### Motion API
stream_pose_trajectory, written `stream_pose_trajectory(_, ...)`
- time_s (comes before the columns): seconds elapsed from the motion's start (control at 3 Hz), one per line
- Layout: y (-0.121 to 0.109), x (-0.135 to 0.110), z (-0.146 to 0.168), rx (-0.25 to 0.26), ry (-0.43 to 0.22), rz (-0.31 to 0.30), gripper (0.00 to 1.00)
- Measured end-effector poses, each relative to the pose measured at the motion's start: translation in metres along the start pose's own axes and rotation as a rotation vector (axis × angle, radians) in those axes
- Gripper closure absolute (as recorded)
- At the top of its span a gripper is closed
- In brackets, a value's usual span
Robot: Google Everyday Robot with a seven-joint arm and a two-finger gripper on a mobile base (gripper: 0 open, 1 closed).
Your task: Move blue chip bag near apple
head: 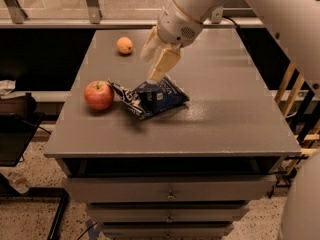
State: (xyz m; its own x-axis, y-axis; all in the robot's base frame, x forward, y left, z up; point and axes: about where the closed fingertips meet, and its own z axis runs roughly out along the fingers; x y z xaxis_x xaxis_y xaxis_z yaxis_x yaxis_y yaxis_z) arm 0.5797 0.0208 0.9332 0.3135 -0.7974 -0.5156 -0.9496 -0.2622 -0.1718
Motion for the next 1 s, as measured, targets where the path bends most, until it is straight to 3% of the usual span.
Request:
stream_pose_trajectory(0.33,-0.0015,-0.0010,0.0017,0.003,-0.002,-0.001,0.00)
stream_pose_trajectory(1.0,0.0016,0.0044,0.0018,0.005,0.023,0.002,0.00)
